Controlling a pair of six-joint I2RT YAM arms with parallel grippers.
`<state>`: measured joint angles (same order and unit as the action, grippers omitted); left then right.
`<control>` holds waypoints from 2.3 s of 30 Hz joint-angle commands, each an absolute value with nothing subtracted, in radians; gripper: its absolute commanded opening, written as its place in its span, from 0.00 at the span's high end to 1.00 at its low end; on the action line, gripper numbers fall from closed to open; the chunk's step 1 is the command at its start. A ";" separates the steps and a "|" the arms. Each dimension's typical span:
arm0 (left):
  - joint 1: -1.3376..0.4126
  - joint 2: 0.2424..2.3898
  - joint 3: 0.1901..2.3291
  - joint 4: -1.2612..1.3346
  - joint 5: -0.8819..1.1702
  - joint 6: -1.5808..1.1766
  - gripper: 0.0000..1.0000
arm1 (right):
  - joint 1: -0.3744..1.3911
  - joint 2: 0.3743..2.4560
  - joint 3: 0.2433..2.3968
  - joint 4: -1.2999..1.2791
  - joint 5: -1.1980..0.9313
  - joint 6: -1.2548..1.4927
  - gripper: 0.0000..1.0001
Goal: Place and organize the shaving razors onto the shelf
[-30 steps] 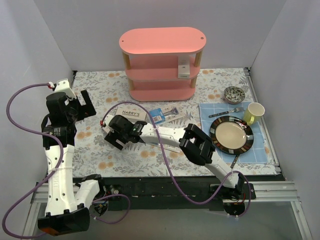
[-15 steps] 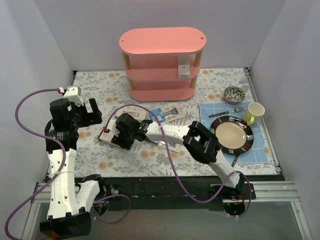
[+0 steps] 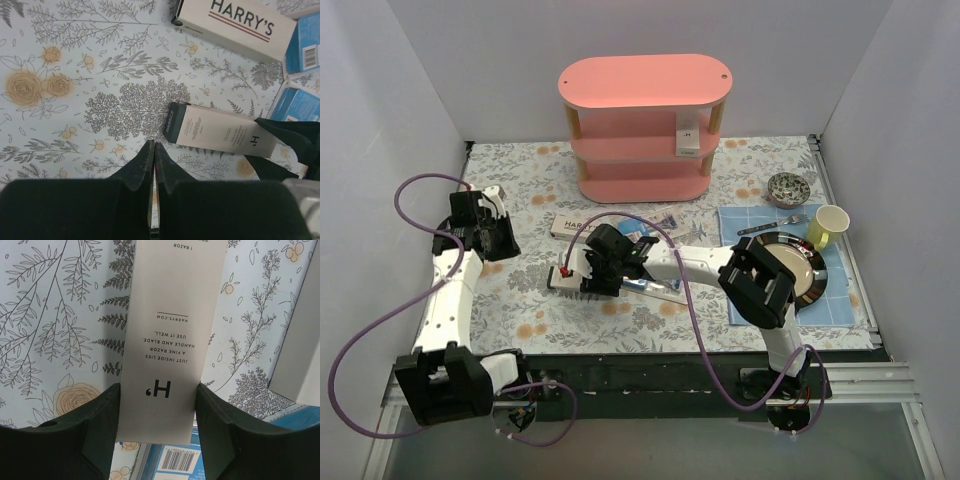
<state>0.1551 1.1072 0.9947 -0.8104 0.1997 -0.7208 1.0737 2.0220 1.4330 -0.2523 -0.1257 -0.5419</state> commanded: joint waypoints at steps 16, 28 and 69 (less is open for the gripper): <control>0.083 1.537 0.904 -0.621 0.342 -0.790 1.00 | 0.988 2.071 1.517 -0.351 -0.250 -0.634 0.48; -0.018 1.598 0.920 -0.591 0.382 -0.807 1.00 | 0.979 2.158 1.658 -0.413 -0.268 -0.611 0.46; -0.028 1.365 1.035 -0.724 0.343 -0.419 0.14 | 0.951 2.020 1.490 -0.525 -0.460 -1.211 0.47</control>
<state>-0.0338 1.4097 1.0058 -0.7315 0.2695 -0.5186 0.9493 2.1319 1.5864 -0.4591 -0.3637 -0.8921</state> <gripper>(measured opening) 0.847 0.642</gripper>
